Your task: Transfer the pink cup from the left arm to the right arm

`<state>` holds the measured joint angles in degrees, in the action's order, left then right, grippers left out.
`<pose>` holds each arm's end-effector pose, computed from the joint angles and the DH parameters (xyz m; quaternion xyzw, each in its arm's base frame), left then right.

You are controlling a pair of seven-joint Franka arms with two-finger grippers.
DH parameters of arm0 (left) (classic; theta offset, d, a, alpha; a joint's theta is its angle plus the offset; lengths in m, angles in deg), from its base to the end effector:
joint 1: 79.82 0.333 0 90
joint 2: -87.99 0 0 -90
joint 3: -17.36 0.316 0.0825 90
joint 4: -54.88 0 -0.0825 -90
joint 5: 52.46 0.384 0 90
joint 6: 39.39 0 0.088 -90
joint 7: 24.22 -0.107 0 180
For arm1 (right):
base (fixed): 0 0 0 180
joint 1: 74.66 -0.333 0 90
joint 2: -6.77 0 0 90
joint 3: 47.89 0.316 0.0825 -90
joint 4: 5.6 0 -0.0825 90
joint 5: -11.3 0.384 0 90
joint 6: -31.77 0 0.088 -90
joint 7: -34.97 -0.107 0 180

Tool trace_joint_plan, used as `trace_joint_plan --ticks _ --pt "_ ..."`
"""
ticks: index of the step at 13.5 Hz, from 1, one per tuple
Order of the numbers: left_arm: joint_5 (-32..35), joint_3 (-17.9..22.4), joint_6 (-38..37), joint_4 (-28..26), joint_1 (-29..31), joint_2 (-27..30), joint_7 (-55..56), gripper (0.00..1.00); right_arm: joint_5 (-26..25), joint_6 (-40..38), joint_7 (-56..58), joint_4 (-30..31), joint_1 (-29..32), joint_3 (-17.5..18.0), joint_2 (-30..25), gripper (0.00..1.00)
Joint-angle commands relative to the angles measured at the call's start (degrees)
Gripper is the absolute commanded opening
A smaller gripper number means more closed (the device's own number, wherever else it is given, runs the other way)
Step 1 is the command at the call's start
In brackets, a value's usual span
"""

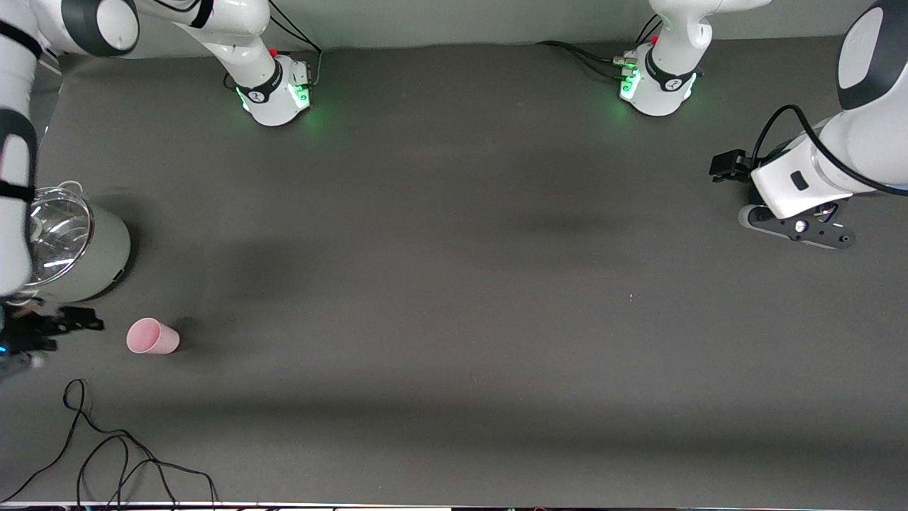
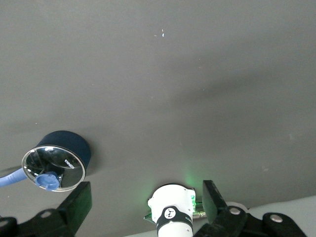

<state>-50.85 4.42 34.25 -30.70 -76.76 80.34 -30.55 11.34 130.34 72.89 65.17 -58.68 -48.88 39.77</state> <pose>0.5518 -0.0843 0.5673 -0.9759 0.1389 0.1684 0.0043 0.6817 -0.2050 0.4273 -0.9821 -0.1827 0.0423 0.0170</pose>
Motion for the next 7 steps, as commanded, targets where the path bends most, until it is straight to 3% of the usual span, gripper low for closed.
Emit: trace_joint_plan --ticks 1,3,5,6,7 --pt "1.03 0.80 0.71 -1.52 -1.29 2.11 0.01 1.00 -0.92 -6.78 -6.95 2.71 -3.05 0.11 -7.23 1.00" --pt "1.03 3.51 1.15 -1.52 -3.48 2.20 0.01 1.00 -0.92 -9.70 -15.73 6.29 -6.83 0.20 -12.32 1.00" --pt "2.77 12.80 1.33 -1.52 -11.80 2.29 -0.08 1.00 -0.83 -9.62 -22.86 12.35 -10.26 0.20 -18.91 1.00" --pt "3.22 15.80 1.42 -1.52 -13.76 2.21 -0.08 1.00 -0.83 -9.62 -25.94 14.55 -11.49 0.20 -21.37 1.00" --pt "3.31 16.36 1.77 -1.78 -13.87 2.20 -0.08 1.00 -0.83 -9.27 -27.19 16.49 -12.11 0.20 -23.66 1.00"
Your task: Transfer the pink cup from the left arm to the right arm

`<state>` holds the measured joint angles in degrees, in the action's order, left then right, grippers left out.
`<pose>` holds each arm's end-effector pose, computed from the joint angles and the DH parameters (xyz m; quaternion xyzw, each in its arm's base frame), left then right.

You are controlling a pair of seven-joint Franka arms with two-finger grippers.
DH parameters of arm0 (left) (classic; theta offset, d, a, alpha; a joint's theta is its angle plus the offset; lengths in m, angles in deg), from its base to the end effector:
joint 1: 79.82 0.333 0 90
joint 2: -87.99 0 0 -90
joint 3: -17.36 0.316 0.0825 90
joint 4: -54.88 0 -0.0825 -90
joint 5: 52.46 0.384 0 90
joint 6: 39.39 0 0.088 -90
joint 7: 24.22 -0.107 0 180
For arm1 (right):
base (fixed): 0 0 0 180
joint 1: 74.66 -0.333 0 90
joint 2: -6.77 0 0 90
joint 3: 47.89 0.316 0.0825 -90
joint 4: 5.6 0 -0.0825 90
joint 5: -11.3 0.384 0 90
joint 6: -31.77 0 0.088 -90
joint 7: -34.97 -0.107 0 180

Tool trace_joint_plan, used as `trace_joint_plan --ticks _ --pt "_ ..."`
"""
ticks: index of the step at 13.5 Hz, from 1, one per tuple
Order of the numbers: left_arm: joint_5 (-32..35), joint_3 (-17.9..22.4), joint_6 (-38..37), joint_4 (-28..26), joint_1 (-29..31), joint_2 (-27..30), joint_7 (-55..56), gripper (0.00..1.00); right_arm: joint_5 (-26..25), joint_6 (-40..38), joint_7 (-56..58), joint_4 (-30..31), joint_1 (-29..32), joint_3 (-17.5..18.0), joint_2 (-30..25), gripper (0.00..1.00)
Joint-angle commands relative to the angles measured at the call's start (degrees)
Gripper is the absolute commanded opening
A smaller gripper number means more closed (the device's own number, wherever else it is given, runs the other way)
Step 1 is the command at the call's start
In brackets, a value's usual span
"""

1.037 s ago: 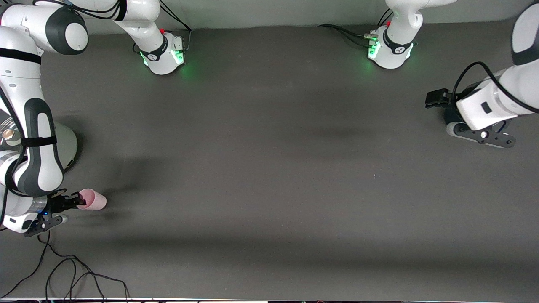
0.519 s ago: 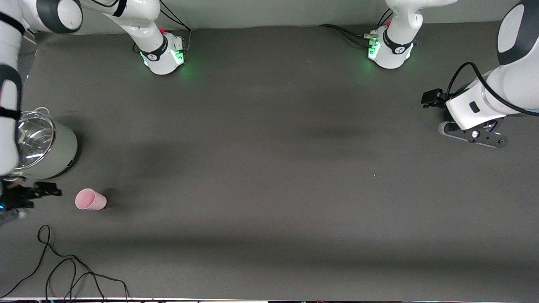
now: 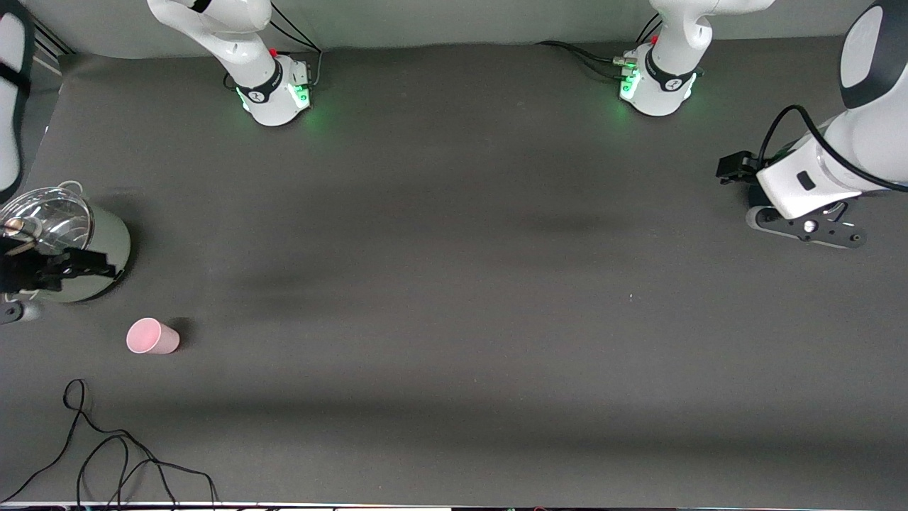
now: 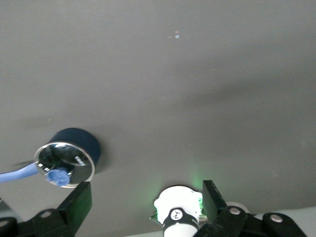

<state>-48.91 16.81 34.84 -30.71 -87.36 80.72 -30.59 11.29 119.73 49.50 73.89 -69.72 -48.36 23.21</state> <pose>0.5543 -0.0705 0.5700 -0.9789 0.1207 0.1613 0.0326 0.6286 -0.0589 0.5370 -0.9944 -0.0794 0.0687 0.0108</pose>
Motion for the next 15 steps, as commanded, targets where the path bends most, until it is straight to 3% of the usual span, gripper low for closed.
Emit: trace_joint_plan --ticks 1,2,5,7,9,12,14,15 --pt "1.46 4.84 3.96 -3.95 -3.61 3.04 -0.30 0.97 -0.78 1.69 -4.77 9.62 -1.60 -0.32 -9.04 1.00" --pt "1.37 5.37 9.47 -8.58 -4.22 6.27 -1.43 0.89 -0.78 2.56 -5.56 11.55 -1.69 -0.32 -11.14 1.00" --pt "1.11 5.38 20.22 -22.12 -3.27 14.54 -2.68 0.98 -0.78 5.90 -5.74 17.26 -1.78 -0.32 -16.42 1.00" --pt "0.76 3.03 25.15 -26.72 0.49 17.37 -2.85 0.99 -0.78 6.18 -9.07 17.37 -1.69 -0.15 -17.05 1.00" --pt "0.75 -5.39 26.57 -25.69 7.43 17.20 -2.77 0.99 -0.78 5.56 -9.87 15.27 -1.78 -0.06 -16.97 1.00" --pt "1.11 -6.48 27.11 -19.04 6.94 13.88 -2.59 0.99 -0.86 4.34 -11.55 8.69 -3.18 -0.50 -13.47 1.00" --pt "0.93 -6.14 24.83 -13.75 5.62 10.45 -1.89 0.99 -1.13 3.45 -11.46 7.87 -3.27 -0.41 -13.54 1.00" --pt "0.93 -5.52 24.56 -13.82 4.74 10.43 -1.71 0.99 -1.13 3.19 -11.46 7.88 -3.19 -0.41 -13.63 1.00"
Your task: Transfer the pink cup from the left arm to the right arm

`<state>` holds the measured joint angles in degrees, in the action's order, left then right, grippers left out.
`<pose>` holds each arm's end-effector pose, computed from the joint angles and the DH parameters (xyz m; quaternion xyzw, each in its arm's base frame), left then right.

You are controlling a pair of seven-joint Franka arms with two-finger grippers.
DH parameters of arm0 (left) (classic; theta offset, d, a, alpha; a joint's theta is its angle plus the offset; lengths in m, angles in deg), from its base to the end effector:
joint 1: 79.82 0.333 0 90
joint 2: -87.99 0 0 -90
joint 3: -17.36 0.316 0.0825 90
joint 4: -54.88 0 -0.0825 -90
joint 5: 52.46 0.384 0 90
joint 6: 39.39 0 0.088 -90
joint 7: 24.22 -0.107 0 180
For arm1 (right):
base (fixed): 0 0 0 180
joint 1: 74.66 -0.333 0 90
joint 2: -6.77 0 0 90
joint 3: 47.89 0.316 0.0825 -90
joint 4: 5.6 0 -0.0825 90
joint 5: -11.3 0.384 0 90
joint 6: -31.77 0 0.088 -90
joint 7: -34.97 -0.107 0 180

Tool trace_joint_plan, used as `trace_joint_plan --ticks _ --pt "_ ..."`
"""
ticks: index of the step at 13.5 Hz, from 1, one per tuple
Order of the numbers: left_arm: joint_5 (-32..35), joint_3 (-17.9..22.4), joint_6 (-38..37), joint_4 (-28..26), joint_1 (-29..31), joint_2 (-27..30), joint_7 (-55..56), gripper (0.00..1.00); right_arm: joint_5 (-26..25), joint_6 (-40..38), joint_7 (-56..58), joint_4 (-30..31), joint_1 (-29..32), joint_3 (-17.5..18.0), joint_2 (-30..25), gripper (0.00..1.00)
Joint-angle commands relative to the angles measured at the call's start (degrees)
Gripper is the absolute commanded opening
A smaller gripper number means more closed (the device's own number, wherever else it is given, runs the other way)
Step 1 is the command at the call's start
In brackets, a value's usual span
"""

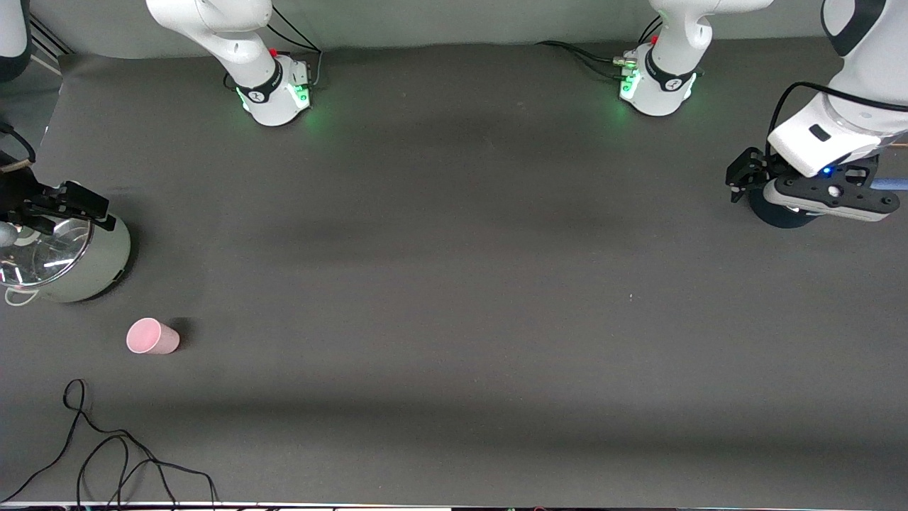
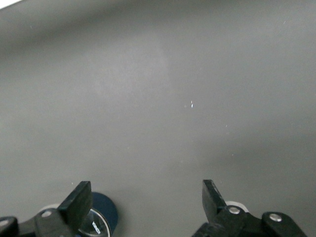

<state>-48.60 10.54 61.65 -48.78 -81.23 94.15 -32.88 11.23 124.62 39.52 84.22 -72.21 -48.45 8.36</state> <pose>0.5292 -0.0734 0.5862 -0.9871 0.1519 -0.0303 0.0397 0.5670 -0.0299 0.6149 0.9998 0.0135 0.0125 0.0016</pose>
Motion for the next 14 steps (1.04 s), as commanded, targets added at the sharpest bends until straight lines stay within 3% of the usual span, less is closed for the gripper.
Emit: trace_joint_plan --ticks 1,5,11,14 --pt "0.61 1.89 -2.34 4.08 -2.27 -2.91 0.58 0.99 -1.07 -1.88 -1.39 -2.37 -0.69 -0.32 1.14 1.00" --pt "0.26 2.78 -2.34 4.96 -2.19 -3.79 0.49 0.99 -0.98 -2.41 -3.23 2.80 -0.69 -0.32 -1.49 1.00" --pt "0.09 2.69 -7.16 10.84 -2.10 -7.74 0.40 0.99 -0.98 -2.41 -3.41 2.55 -0.78 -0.41 -1.59 1.00" --pt "0.09 2.60 -13.21 14.79 -2.63 -9.67 1.27 0.99 -0.89 -2.41 -3.41 2.55 -0.69 -1.02 -1.67 1.00"
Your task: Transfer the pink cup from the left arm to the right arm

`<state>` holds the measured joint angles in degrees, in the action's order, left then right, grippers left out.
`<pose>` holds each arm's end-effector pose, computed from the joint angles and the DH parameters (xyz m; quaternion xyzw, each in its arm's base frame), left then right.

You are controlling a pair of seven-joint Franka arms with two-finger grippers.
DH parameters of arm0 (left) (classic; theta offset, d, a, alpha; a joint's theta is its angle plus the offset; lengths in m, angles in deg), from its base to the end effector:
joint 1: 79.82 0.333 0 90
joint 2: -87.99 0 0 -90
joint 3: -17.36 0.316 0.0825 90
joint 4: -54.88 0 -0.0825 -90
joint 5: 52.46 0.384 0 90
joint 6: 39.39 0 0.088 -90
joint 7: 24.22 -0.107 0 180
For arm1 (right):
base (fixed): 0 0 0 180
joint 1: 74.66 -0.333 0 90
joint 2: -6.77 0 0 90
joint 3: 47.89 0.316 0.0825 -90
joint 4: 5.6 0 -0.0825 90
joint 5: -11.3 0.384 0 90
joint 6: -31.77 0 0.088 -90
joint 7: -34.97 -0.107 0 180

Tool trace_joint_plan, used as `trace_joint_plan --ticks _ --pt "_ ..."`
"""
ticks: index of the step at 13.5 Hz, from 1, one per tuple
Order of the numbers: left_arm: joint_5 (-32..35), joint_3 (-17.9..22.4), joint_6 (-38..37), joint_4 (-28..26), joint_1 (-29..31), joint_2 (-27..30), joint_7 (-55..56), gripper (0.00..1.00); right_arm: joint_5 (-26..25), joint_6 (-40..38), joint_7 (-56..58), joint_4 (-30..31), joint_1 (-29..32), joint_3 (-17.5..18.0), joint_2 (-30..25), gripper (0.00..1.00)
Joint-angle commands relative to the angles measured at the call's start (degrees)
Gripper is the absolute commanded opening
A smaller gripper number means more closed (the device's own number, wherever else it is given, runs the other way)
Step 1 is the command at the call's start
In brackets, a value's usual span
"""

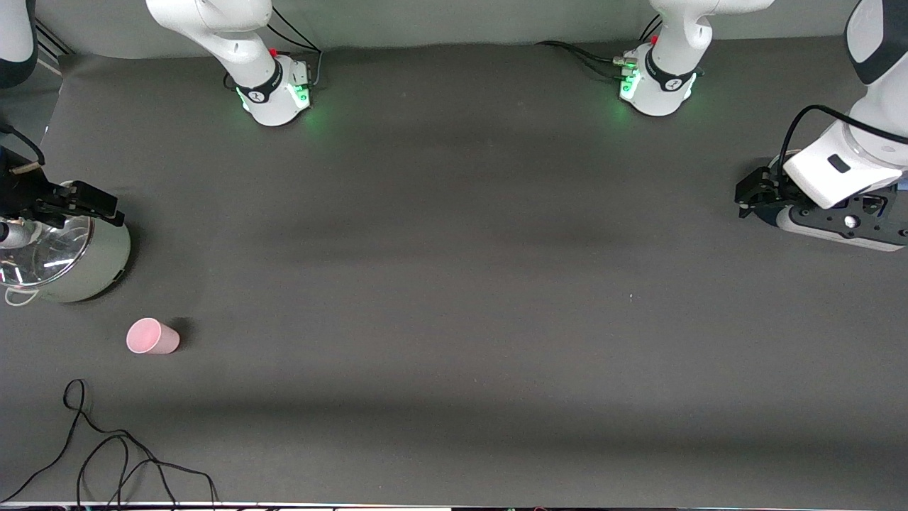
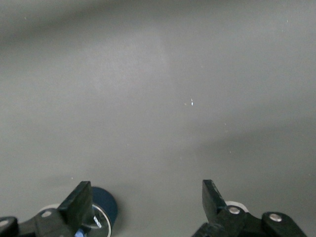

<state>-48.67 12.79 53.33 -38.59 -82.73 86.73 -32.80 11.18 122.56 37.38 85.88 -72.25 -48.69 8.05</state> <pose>0.5593 -0.0661 0.5879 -0.9892 0.1417 0.0178 0.0320 0.5604 -0.0316 0.6010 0.9998 -0.0069 -0.0172 0.0004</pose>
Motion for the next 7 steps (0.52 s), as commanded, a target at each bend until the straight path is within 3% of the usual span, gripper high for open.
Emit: trace_joint_plan --ticks 1,7 --pt "0.16 0.26 -6.83 4.79 -1.22 -2.43 2.51 0.99 -0.84 -0.44 -1.27 0.80 -0.65 -0.78 -1.37 1.00" --pt "0.16 0.26 -7.91 3.73 -1.05 -2.25 3.92 0.99 -0.84 -0.44 -1.36 0.89 -0.56 -0.78 -1.37 1.00"
